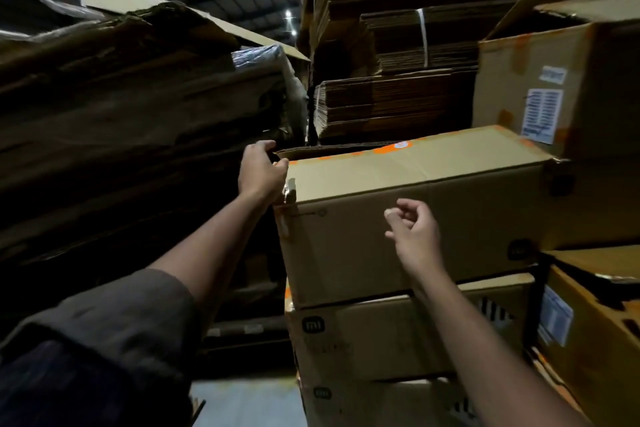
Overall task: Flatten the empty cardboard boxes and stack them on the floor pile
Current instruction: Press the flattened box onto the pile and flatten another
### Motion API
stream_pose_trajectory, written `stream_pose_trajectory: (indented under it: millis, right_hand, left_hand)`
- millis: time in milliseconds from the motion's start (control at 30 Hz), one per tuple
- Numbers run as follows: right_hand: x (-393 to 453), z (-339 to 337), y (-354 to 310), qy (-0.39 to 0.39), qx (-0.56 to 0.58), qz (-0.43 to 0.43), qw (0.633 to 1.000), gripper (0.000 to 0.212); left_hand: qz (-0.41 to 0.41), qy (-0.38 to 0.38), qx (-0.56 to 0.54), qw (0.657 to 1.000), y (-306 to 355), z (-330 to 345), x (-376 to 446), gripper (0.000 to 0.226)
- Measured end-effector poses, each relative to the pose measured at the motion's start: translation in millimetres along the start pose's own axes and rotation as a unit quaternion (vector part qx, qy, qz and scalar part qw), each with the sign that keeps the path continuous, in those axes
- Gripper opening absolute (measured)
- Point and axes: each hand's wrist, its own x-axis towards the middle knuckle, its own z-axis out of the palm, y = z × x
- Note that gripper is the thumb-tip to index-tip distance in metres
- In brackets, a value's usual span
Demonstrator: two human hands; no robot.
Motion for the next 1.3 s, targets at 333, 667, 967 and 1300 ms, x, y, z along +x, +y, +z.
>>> stream_pose_trajectory:
  millis: [333,667,967,1300]
  right_hand:
    - [-34.8,73.0,38.2,-0.013,0.033,0.088,0.995,0.012]
    - [-33.0,57.4,73.5,0.172,0.055,0.340,0.923,0.082]
    - [-53.6,56.7,68.6,0.191,0.208,0.306,0.909,0.092]
    - [-121.9,53.4,36.0,0.129,0.299,0.232,0.917,0.089]
  left_hand:
    - [-0.058,-0.084,0.014,0.995,-26.7,30.2,65.9,0.062]
    - [-0.007,-0.087,0.113,0.990,-33.3,59.4,96.6,0.032]
    - [0.120,-0.027,-0.064,0.990,-25.9,-14.8,78.7,0.019]
    - [0.195,-0.084,-0.279,0.937,-24.3,-143.3,-37.3,0.017]
